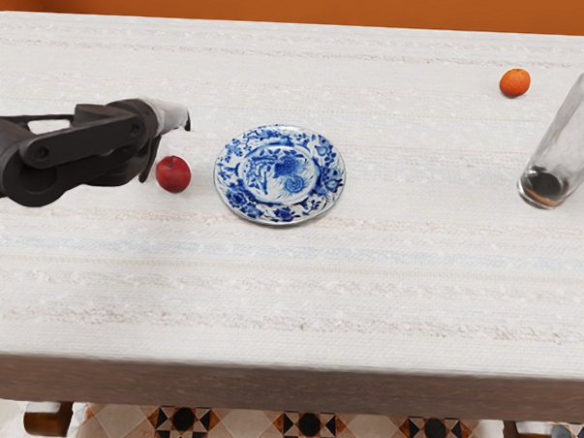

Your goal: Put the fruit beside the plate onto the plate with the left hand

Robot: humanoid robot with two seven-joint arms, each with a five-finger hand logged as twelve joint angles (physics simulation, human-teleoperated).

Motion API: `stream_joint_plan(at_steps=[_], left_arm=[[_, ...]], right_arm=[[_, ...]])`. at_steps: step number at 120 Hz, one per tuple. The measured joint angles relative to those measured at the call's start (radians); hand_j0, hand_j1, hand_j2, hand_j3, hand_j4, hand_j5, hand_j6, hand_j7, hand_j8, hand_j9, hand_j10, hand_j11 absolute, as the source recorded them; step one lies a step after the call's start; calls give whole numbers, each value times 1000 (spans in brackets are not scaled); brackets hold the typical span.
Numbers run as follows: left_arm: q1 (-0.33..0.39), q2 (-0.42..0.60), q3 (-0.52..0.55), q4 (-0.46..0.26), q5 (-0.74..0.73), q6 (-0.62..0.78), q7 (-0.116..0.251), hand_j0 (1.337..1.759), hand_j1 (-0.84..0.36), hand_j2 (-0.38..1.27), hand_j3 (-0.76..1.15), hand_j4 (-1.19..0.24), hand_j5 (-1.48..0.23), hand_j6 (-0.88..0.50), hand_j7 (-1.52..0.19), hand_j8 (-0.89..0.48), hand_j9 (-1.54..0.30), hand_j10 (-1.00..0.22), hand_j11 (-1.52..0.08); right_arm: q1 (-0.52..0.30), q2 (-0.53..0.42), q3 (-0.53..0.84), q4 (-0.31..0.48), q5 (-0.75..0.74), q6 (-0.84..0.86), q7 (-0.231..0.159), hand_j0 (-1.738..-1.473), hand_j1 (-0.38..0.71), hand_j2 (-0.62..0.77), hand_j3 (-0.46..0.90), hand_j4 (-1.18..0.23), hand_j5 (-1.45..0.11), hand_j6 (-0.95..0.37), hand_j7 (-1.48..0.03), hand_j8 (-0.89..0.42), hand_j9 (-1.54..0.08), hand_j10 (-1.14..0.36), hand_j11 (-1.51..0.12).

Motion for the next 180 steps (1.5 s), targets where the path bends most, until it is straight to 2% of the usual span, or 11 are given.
stream_joint_plan(at_steps=[15,41,79,157,180], left_arm=[[8,-26,15,36,3,2,0,1658,52,52,0,-252,-324,-253,-324,-253,-324,-252,-324],[10,-85,22,45,0,0,0,1658,52,52,0,-252,-324,-253,-324,-253,-323,-251,-323],[36,-100,37,51,-3,1,0,1658,51,52,0,-252,-324,-253,-324,-253,-324,-252,-324],[37,-148,91,88,3,43,0,1658,48,52,0,-254,-328,-255,-327,-255,-327,-254,-327],[39,-146,110,98,4,44,0,1658,-2,61,0,-296,-382,-297,-382,-297,-382,-296,-382]], right_arm=[[-1,0,0,0,0,0,0,-1658,-305,-7,0,-36,-47,-36,-47,-36,-47,-36,-47],[-1,0,1,0,0,0,0,-1658,-305,-7,0,-36,-47,-36,-47,-36,-47,-36,-47],[-1,0,0,0,0,0,0,-1658,-305,-7,0,-36,-47,-36,-47,-36,-47,-36,-47],[-2,0,0,0,0,0,1,-1658,-305,-7,0,-36,-47,-36,-47,-36,-47,-36,-47],[-3,0,0,0,0,0,1,-1658,-305,-7,0,-36,-47,-36,-47,-36,-47,-36,-47]])
